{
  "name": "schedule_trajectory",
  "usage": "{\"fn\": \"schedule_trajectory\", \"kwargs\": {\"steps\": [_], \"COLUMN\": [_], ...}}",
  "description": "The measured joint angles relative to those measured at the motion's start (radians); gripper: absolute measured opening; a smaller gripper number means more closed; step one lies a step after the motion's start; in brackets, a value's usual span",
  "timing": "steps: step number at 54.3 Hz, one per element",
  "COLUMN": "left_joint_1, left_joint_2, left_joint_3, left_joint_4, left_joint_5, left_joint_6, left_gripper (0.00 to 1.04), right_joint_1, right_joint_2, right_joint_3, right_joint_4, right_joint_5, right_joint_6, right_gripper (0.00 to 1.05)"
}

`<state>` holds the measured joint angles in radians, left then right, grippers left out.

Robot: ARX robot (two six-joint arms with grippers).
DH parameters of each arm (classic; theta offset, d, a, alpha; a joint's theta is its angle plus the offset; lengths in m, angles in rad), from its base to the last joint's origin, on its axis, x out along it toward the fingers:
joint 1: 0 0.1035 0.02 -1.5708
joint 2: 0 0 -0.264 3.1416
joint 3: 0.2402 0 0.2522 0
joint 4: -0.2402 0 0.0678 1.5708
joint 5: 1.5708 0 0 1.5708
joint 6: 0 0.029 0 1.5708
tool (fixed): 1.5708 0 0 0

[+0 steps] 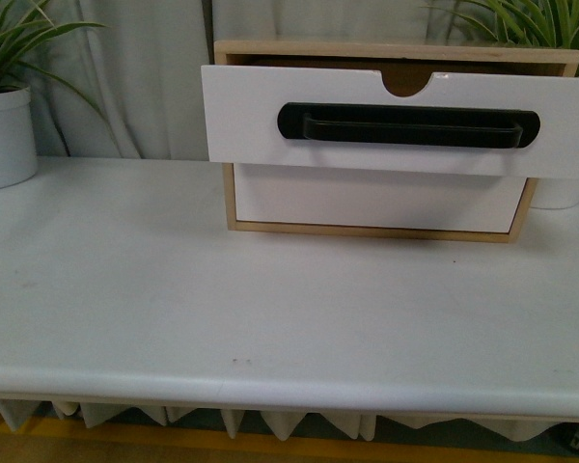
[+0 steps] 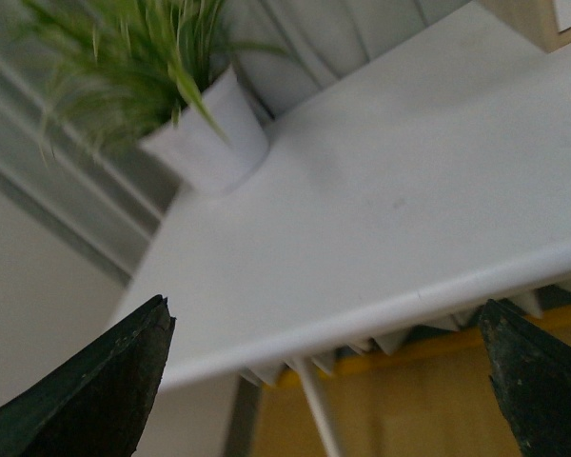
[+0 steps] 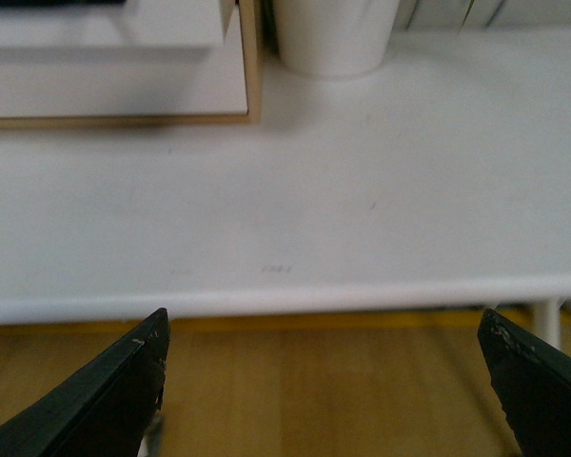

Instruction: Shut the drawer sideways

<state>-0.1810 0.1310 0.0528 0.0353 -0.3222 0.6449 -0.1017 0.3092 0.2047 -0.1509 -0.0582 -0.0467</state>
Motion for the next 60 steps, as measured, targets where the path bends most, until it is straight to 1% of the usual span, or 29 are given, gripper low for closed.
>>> {"fn": "schedule_trajectory", "kwargs": {"steps": [2, 3, 4, 5, 6, 10, 11, 13, 14, 15, 20, 23, 30, 33, 37, 45, 60], "left_joint_1": [0.000, 0.001, 0.002, 0.002, 0.003, 0.008, 0.008, 0.009, 0.009, 0.008, -0.008, -0.036, -0.081, -0.090, -0.098, -0.116, -0.174], "left_joint_2": [0.027, 0.037, 0.061, 0.072, 0.097, 0.187, 0.206, 0.253, 0.266, 0.314, 0.477, 0.571, 0.736, 0.814, 0.887, 1.013, 1.177], "left_joint_3": [0.000, 0.000, 0.000, 0.000, 0.000, 0.000, 0.001, 0.003, 0.004, 0.010, 0.051, 0.089, 0.162, 0.197, 0.237, 0.326, 0.476], "left_joint_4": [0.060, 0.080, 0.123, 0.142, 0.184, 0.315, 0.341, 0.398, 0.413, 0.464, 0.598, 0.644, 0.718, 0.761, 0.782, 0.805, 0.825], "left_joint_5": [0.029, 0.035, 0.055, 0.071, 0.095, 0.174, 0.192, 0.237, 0.248, 0.284, 0.386, 0.421, 0.464, 0.472, 0.483, 0.486, 0.458], "left_joint_6": [0.097, 0.110, 0.164, 0.189, 0.252, 0.406, 0.438, 0.505, 0.532, 0.581, 0.723, 0.772, 0.843, 0.870, 0.900, 0.935, 0.954], "left_gripper": [0.98, 0.98, 0.98, 0.98, 0.98, 0.98, 0.98, 0.98, 0.98, 0.98, 0.98, 0.98, 0.98, 0.98, 0.98, 0.98, 0.98], "right_joint_1": [-0.006, -0.008, -0.008, -0.008, -0.007, 0.003, 0.008, 0.014, 0.021, 0.025, 0.053, 0.056, 0.049, 0.047, 0.045, 0.051, 0.084], "right_joint_2": [0.022, 0.039, 0.063, 0.068, 0.092, 0.144, 0.167, 0.190, 0.212, 0.226, 0.341, 0.399, 0.537, 0.586, 0.645, 0.746, 0.888], "right_joint_3": [0.021, 0.037, 0.058, 0.062, 0.080, 0.121, 0.138, 0.156, 0.174, 0.186, 0.286, 0.339, 0.462, 0.509, 0.563, 0.642, 0.719], "right_joint_4": [0.018, 0.028, 0.042, 0.045, 0.060, 0.076, 0.080, 0.084, 0.088, 0.091, 0.113, 0.115, 0.113, 0.105, 0.097, 0.089, 0.092], "right_joint_5": [-0.004, -0.006, -0.009, -0.009, -0.013, -0.013, -0.014, -0.016, -0.018, -0.019, -0.029, -0.043, -0.076, -0.087, -0.095, -0.101, -0.094], "right_joint_6": [-0.041, -0.074, -0.112, -0.121, -0.178, -0.279, -0.338, -0.377, -0.423, -0.458, -0.633, -0.683, -0.764, -0.781, -0.797, -0.831, -0.864], "right_gripper": [0.95, 0.95, 0.95, 0.95, 0.95, 0.95, 0.95, 0.95, 0.95, 0.95, 0.95, 0.95, 0.95, 0.95, 0.95, 0.95, 0.95]}}
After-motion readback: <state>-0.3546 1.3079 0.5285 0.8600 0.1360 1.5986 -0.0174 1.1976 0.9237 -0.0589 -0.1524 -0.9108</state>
